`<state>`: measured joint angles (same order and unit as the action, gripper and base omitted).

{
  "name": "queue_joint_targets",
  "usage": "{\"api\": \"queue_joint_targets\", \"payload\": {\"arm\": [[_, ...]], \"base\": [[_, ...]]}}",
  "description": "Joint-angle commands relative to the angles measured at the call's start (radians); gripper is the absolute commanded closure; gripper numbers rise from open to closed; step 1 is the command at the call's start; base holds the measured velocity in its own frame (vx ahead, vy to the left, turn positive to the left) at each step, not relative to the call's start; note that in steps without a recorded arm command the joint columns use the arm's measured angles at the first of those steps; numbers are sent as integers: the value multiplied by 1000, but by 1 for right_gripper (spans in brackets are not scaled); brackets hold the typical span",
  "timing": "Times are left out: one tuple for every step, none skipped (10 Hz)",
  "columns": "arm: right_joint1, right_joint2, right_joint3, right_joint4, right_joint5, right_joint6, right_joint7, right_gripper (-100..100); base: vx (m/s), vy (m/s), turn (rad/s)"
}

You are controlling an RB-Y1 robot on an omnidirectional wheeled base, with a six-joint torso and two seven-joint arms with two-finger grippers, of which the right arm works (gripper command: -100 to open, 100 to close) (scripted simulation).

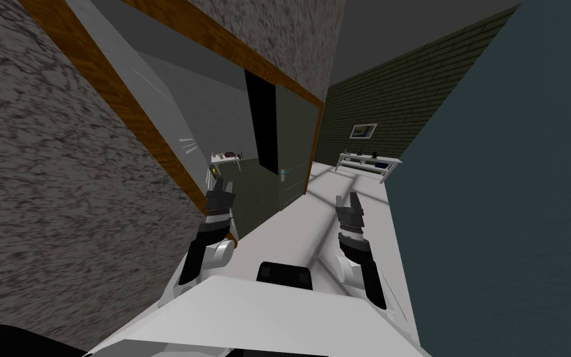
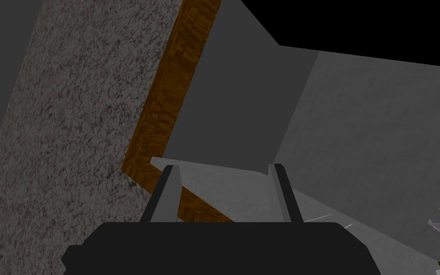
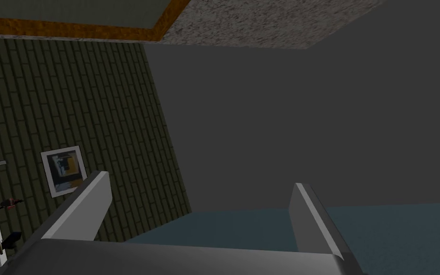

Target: Push the door open

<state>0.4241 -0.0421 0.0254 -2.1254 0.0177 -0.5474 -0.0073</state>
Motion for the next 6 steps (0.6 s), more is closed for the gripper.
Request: {"api": "queue_joint_targets", "payload": {"arm": [[-19, -5, 7, 35, 2, 3, -5, -100], [-29, -8, 10, 51, 4, 6, -8, -100], [-49, -14, 16, 83, 6, 12, -13, -100], [-60, -16, 19, 101, 7, 15, -15, -100], [-72, -19, 23, 120, 8, 18, -18, -100], [-84, -21, 26, 139, 9, 21, -21, -100]], "base": [[140, -40, 90], [122, -28, 66], [132, -51, 118], [143, -52, 106], [120, -47, 58], [93, -44, 73]]}}
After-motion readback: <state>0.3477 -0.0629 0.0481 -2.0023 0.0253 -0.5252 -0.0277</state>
